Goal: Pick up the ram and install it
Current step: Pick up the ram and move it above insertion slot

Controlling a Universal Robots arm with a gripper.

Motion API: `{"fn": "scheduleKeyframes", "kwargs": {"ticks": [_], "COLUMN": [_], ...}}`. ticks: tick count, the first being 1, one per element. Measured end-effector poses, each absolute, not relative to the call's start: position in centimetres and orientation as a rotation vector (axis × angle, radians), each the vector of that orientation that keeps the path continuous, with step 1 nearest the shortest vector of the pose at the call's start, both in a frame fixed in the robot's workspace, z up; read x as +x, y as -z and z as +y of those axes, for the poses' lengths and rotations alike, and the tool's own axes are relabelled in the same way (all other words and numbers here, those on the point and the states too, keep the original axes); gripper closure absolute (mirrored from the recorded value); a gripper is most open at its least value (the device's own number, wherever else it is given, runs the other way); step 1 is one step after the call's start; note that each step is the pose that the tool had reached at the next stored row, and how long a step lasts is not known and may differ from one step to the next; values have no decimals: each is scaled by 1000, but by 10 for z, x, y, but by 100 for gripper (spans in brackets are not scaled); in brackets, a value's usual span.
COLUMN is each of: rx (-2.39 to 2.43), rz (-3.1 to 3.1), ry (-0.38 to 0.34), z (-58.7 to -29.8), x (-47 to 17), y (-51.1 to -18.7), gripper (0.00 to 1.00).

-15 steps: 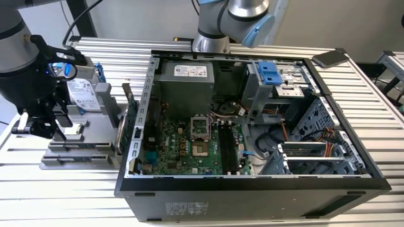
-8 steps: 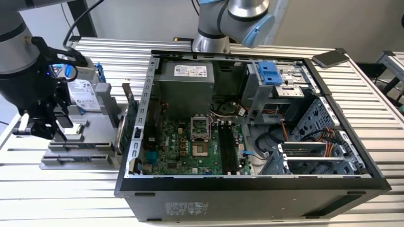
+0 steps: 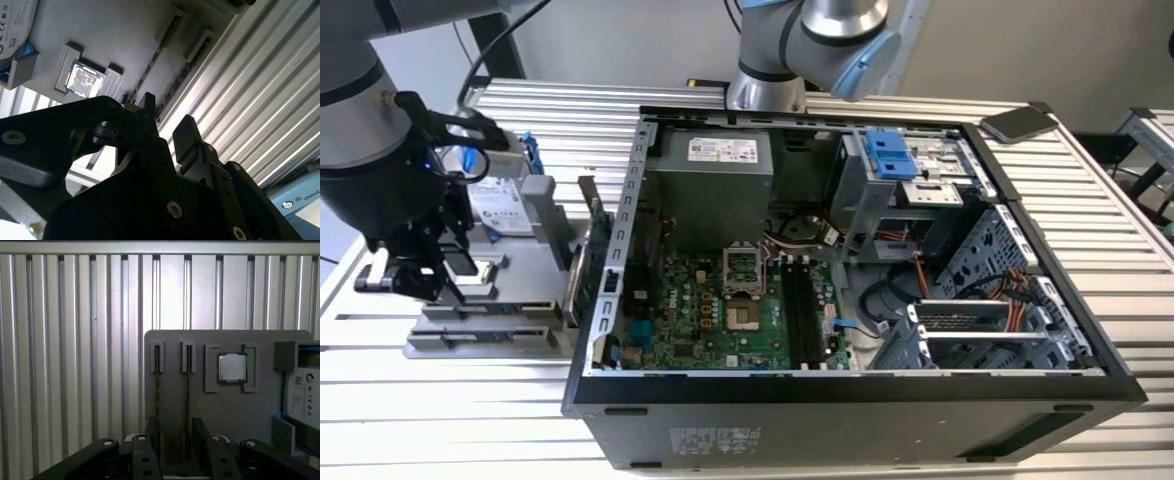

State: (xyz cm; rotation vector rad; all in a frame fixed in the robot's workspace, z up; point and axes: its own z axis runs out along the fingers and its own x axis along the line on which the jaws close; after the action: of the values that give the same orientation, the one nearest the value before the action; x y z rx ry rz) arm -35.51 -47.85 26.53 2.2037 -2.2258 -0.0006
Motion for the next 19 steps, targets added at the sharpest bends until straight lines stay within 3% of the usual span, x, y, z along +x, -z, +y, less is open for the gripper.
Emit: {"fn": "scheduleKeyframes", "kwargs": {"ticks": [19], "rx": [2206], "rz": [-2228], "ry": [2], "z": [-478], "x": [-355], "y": [-249], "gripper": [0]}}
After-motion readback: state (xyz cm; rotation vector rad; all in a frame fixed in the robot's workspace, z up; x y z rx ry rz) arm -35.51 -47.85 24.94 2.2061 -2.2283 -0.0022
